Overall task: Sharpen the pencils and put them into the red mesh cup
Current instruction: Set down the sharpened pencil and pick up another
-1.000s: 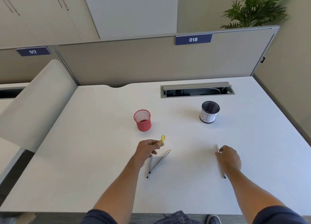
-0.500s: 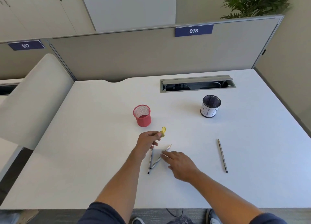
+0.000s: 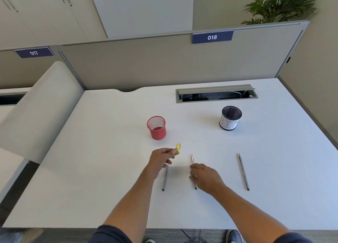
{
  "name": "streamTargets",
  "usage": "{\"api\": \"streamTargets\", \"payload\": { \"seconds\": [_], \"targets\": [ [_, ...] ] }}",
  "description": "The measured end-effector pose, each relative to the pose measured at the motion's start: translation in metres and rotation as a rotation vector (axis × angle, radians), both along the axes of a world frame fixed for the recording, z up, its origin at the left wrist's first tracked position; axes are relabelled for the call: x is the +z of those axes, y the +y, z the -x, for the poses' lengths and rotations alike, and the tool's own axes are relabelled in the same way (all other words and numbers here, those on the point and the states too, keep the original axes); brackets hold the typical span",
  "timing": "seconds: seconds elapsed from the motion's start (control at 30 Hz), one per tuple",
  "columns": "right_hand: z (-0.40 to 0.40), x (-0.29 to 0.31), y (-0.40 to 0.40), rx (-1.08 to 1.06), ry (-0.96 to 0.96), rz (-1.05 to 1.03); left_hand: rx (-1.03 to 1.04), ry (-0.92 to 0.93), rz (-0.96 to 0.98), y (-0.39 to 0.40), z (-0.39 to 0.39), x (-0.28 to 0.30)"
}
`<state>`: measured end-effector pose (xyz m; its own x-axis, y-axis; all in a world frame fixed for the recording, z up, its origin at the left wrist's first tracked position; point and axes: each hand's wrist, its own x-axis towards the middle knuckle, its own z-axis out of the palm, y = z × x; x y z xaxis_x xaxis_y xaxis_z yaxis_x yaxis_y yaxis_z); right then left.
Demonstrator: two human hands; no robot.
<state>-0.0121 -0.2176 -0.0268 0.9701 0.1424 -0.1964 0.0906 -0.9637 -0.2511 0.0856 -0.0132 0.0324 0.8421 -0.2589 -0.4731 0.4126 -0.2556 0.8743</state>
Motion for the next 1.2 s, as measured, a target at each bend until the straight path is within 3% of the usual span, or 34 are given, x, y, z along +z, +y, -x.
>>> {"api": "streamTargets", "payload": {
  "seconds": [0.13,0.33,0.97,1.2],
  "targets": [
    [0.002,0.000,-0.019,-0.113,-0.025,0.025,-0.009,-0.007,0.000,-0.001,0.002,-0.001],
    [0.012,-0.008,-0.025,-0.363,-0.189,-0.164,-0.025,0.005,-0.004,0.000,0.010,-0.006],
    [0.004,0.008,-0.011,-0.352,-0.002,0.158,-0.003,0.014,0.009,0.002,0.016,-0.002],
    [-0.004,0.028,-0.015,-0.400,0.001,-0.255,0.009,0.024,0.030,-0.003,0.017,0.000]
  ]
}}
